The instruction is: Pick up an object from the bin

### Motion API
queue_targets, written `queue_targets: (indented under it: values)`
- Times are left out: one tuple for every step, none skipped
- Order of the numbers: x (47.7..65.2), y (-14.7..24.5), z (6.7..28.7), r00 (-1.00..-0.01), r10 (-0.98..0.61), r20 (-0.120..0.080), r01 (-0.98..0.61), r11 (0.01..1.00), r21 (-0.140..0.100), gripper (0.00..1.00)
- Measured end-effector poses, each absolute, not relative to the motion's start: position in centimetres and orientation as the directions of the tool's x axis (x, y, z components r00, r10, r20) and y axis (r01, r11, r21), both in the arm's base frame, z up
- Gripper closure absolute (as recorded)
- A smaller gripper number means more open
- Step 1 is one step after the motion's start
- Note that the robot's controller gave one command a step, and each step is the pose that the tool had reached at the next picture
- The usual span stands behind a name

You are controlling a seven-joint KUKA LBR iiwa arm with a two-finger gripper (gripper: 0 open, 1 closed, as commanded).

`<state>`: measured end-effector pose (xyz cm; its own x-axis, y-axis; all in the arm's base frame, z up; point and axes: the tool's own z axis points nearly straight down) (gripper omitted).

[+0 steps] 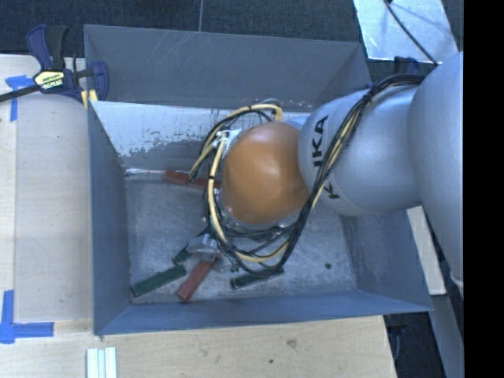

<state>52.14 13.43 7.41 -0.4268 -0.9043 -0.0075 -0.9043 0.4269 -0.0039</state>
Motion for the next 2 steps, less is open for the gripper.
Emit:
queue_targets:
  values:
    - [52.2,13.5,8.4,-0.432,-0.902,-0.004,-0.902,0.432,-0.003,1.0]
    - [52.3,13.5,11.2,-0.436,-0.9,-0.005,-0.9,0.436,-0.004,1.0]
